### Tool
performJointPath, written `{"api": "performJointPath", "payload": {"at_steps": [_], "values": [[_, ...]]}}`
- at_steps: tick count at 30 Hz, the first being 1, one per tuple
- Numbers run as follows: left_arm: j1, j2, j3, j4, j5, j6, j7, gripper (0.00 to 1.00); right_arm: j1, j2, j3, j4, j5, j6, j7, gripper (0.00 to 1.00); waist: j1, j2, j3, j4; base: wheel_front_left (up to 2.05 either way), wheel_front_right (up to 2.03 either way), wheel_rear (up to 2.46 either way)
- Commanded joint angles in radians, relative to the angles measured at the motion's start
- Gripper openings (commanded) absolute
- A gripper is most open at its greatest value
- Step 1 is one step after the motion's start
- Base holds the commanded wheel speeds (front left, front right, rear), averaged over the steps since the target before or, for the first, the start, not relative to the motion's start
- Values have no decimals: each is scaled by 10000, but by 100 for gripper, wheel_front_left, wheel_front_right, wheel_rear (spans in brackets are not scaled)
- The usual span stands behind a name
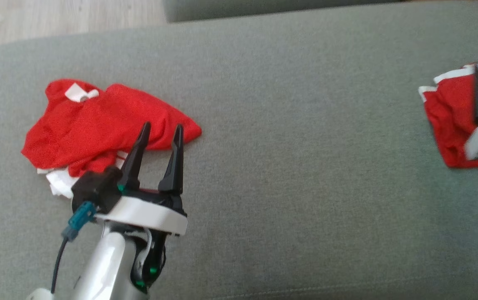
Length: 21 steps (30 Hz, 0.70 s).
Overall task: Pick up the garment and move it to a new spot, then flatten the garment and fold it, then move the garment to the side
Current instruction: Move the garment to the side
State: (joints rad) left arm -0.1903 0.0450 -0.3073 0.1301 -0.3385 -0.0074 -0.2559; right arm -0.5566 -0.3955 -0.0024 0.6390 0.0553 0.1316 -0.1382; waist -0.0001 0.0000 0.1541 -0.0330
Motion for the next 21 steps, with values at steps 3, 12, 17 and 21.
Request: {"api": "performJointPath", "payload": {"at_steps": [3, 12, 17, 21], "values": [[40, 52, 488, -426, -62, 25, -59, 100, 614, 644, 368, -1266, 577, -9, -79, 100, 1, 0, -524, -60, 0, 0, 0], [682, 52, 836, -534, 19, -22, -59, 100, 2387, 2293, 671, -2946, 1257, -9, -343, 100, 1, 0, -1078, 74, 0, 0, 0], [993, 52, 943, -524, 66, -56, -59, 100, 3122, 3038, 322, -3286, 1202, -9, -573, 100, 1, 0, -1257, 90, 0, 0, 0], [1279, 52, 973, -516, 57, -77, -59, 100, 3716, 3370, 318, -3527, 980, -9, -825, 100, 1, 0, -1383, 55, 0, 0, 0]]}}
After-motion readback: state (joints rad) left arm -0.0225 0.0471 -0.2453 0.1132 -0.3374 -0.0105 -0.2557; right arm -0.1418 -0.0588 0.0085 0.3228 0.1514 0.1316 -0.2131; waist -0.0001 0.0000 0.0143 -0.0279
